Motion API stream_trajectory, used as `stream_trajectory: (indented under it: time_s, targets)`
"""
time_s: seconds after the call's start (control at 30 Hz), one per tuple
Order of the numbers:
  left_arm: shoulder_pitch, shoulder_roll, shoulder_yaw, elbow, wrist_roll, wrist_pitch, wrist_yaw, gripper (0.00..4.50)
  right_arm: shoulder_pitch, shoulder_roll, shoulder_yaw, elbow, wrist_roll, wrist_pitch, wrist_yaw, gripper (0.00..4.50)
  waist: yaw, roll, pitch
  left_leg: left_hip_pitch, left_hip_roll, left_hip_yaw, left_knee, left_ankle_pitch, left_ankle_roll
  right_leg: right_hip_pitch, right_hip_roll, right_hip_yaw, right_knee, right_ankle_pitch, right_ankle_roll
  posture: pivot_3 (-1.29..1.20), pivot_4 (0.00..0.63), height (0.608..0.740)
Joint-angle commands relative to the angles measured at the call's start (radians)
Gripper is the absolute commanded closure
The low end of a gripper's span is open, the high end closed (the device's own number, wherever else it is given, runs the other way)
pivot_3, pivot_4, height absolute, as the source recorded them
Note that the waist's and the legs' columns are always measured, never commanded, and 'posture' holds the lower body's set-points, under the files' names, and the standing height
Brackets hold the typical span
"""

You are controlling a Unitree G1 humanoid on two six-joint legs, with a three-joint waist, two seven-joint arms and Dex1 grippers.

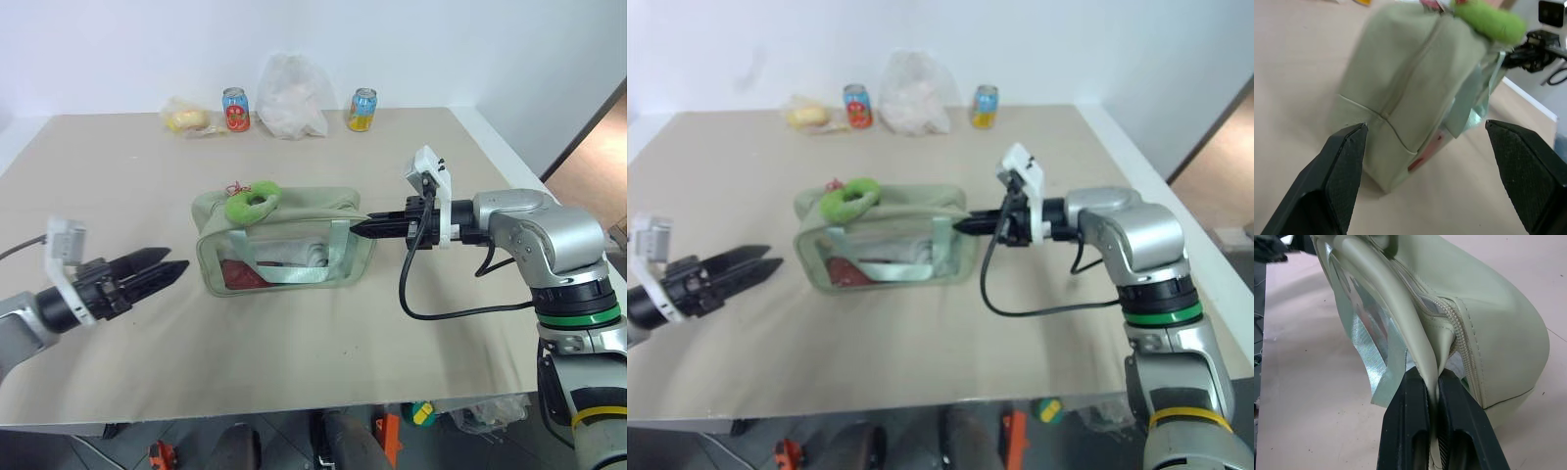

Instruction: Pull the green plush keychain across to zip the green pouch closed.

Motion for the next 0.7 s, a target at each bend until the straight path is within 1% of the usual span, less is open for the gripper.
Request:
stream_trajectory:
  time_s: [0.03,0.17,0.27,0.33,0.37,0.57,0.7]
  targets:
    - [-0.048,-0.009,-0.035,-0.009,0.029,-0.016,-0.029,0.51,-0.013,-0.015,-0.010,-0.025,0.003,0.009,0.000,4.50,0.000,0.000,0.000,0.000,0.000,0.000,0.000,0.000,0.000,0.000,0.000,0.000,0.000,0.000,0.000,0.00,0.150,0.740]
    - [-0.127,-0.043,-0.111,0.059,0.121,-0.049,-0.024,0.51,-0.001,-0.018,-0.018,-0.038,0.007,0.017,-0.009,4.50,0.000,0.000,0.000,0.000,0.000,0.000,0.000,0.000,0.000,0.000,0.000,0.000,0.000,0.000,0.000,0.00,0.150,0.740]
    - [-0.186,-0.090,-0.110,0.116,0.145,-0.061,0.015,1.33,0.010,-0.022,-0.027,-0.049,0.011,0.025,-0.017,4.50,0.000,0.000,0.000,0.000,0.000,0.000,0.000,0.000,0.000,0.000,0.000,0.000,0.000,0.000,0.000,0.00,0.150,0.740]
    - [-0.196,-0.108,-0.097,0.103,0.124,-0.059,-0.007,2.03,0.019,-0.024,-0.033,-0.054,0.014,0.029,-0.021,4.50,0.000,0.000,0.000,-0.001,0.000,0.000,0.000,0.000,0.000,0.000,0.000,0.000,0.000,0.000,0.000,0.00,0.150,0.740]
    - [-0.195,-0.112,-0.100,0.094,0.131,-0.060,-0.011,2.31,0.025,-0.026,-0.036,-0.058,0.015,0.031,-0.024,4.50,0.000,0.000,0.000,-0.001,0.000,0.000,0.000,0.000,0.000,0.000,-0.001,0.000,0.000,0.000,0.000,0.00,0.150,0.740]
    - [-0.188,-0.140,-0.130,0.076,0.184,-0.073,0.005,4.37,0.045,-0.028,-0.046,-0.067,0.021,0.032,-0.037,4.50,0.001,0.000,0.000,-0.001,-0.001,0.000,0.000,0.000,0.000,0.000,-0.002,0.000,0.000,0.000,0.001,0.00,0.150,0.740]
    - [-0.184,-0.151,-0.134,0.064,0.197,-0.076,-0.002,4.37,0.051,-0.030,-0.050,-0.070,0.024,0.031,-0.038,4.50,0.001,0.000,0.000,-0.001,-0.001,0.000,0.001,0.000,0.000,0.001,-0.002,0.000,0.000,0.001,0.002,0.00,0.150,0.740]
